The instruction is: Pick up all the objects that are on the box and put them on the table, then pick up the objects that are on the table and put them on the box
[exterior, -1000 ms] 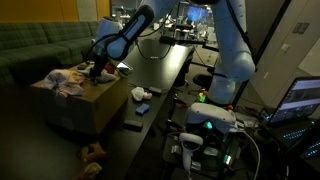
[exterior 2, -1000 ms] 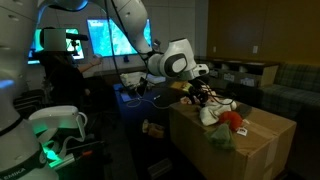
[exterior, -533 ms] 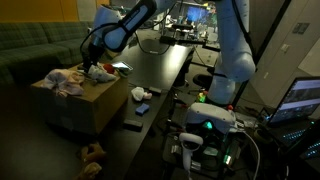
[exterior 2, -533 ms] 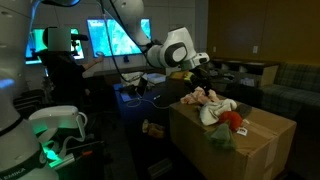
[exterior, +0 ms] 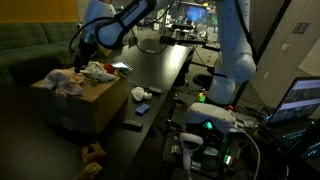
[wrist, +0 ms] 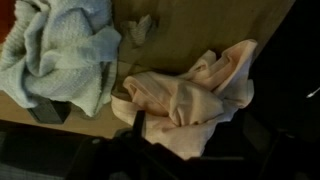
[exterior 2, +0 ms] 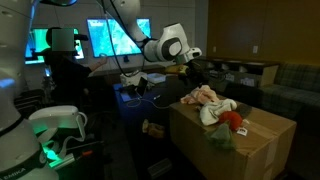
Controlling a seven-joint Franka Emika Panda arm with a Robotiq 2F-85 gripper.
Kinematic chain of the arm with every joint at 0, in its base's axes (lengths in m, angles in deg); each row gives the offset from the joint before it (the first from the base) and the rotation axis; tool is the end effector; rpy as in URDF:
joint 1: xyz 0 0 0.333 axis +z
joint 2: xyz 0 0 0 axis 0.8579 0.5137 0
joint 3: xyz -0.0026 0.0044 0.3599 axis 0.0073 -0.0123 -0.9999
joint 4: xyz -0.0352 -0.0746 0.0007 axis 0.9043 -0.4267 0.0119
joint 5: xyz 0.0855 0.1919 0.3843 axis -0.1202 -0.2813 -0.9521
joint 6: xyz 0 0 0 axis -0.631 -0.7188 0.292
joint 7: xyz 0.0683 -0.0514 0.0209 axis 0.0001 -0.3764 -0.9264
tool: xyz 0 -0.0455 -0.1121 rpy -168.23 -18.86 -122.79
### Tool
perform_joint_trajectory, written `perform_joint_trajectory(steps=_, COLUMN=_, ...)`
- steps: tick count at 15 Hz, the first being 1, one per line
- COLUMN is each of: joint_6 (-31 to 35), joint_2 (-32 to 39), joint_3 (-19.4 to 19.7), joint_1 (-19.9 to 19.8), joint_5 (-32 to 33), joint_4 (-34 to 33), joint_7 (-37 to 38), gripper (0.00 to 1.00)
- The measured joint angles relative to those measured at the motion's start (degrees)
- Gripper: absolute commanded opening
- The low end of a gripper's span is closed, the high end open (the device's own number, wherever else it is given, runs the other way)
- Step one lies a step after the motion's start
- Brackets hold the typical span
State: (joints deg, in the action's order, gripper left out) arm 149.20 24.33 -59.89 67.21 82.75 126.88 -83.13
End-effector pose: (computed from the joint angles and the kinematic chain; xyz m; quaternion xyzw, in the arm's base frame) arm 0.7050 0.1492 0.3250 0.9619 0.1631 0.2191 0.0068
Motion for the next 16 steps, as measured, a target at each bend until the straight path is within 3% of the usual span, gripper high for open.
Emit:
perform_joint_trajectory(steps=6, joint_6=3.4, joint_2=3.0, joint_3=-0.3, joint_1=2.3, joint_5=0.2, joint_4=-2.6, joint_7=0.9, gripper=1.0)
perform_joint_trajectory(steps=11, joint_6=11.8, joint_2=8.4, joint_3=5.9, joint_1=7.0, joint_5=2.5, joint_4=-5.7, joint_7=5.8, gripper=1.0)
perform_joint_trajectory(steps=16, joint_6=13.7, joint_2=14.1, joint_3=11.1, joint_1=10.0, joint_5=2.6, joint_4=-9.8, joint_7=8.2, gripper=1.0)
